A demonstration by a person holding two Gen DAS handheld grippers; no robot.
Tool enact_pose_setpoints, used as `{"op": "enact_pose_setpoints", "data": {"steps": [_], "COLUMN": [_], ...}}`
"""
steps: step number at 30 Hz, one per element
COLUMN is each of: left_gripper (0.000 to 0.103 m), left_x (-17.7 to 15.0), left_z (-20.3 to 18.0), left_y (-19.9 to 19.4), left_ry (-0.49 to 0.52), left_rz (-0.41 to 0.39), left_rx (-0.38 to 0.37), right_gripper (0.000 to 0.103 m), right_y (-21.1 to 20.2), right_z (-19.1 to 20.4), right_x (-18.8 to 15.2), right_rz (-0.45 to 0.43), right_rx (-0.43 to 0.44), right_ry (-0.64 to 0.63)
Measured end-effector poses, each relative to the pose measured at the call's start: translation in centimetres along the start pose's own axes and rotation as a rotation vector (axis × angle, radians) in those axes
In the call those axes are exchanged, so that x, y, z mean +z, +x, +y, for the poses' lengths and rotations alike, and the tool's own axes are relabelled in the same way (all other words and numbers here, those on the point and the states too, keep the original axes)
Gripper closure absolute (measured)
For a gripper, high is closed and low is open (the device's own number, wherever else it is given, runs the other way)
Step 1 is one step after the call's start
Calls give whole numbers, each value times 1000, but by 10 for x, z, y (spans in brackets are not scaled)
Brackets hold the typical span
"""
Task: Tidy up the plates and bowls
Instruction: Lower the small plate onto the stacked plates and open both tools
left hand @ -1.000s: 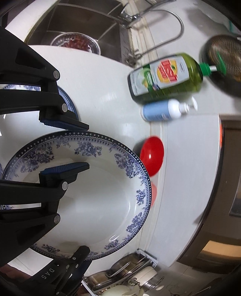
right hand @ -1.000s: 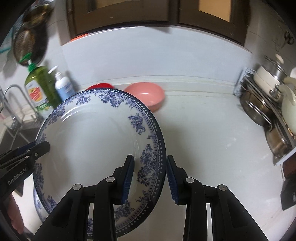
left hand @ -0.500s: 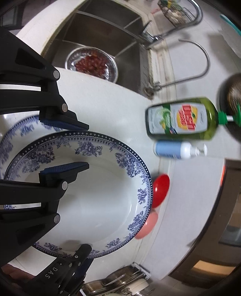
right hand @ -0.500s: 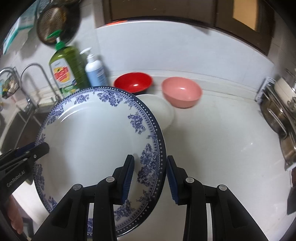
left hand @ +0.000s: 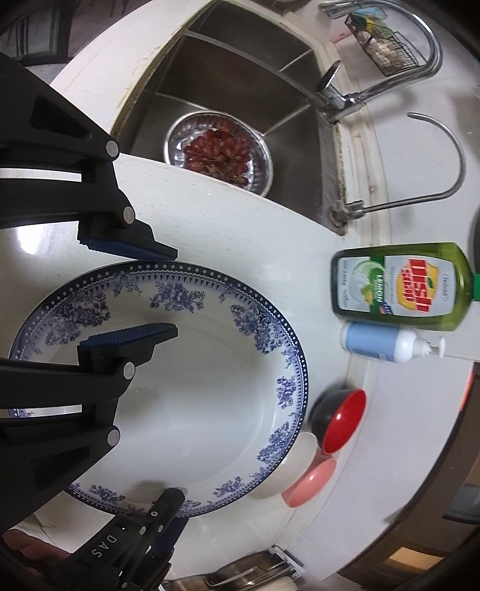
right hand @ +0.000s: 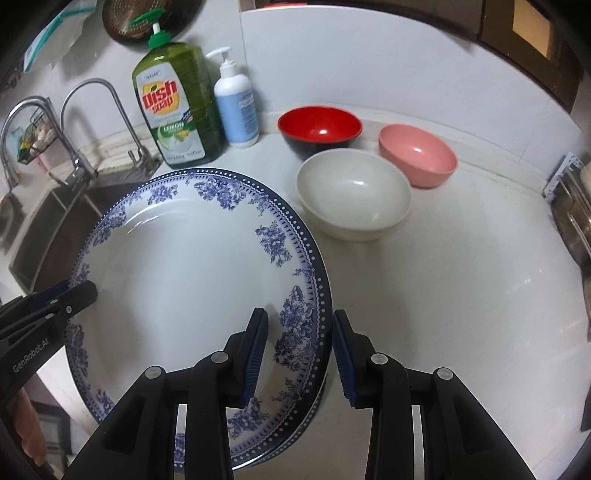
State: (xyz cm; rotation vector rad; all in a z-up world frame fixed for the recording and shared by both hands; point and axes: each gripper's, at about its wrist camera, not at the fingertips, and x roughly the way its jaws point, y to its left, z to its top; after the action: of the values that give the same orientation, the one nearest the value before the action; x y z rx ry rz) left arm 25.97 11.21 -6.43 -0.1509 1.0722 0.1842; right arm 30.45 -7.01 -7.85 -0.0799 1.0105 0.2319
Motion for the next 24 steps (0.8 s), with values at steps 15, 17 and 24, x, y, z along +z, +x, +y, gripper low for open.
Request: {"op": "enact_pose_setpoints", "data": {"steps": [15, 17, 24], "left_gripper": [68, 68, 67], "left_x": [-14, -16, -17], "left_z": [-8, -8, -9], "left_y": [33, 36, 44], "left_ry": [34, 37, 44], "left_rz": [96, 104, 125], "left_rx": [8, 11, 13], "right_gripper": [67, 67, 67], "right_y": [26, 31, 39], "right_z": [-4, -5, -7], "right_x": [-18, -19, -19], "right_rz": [99, 113, 150], "right_rx": [-14, -14, -15], "right_ry": [16, 20, 22]}}
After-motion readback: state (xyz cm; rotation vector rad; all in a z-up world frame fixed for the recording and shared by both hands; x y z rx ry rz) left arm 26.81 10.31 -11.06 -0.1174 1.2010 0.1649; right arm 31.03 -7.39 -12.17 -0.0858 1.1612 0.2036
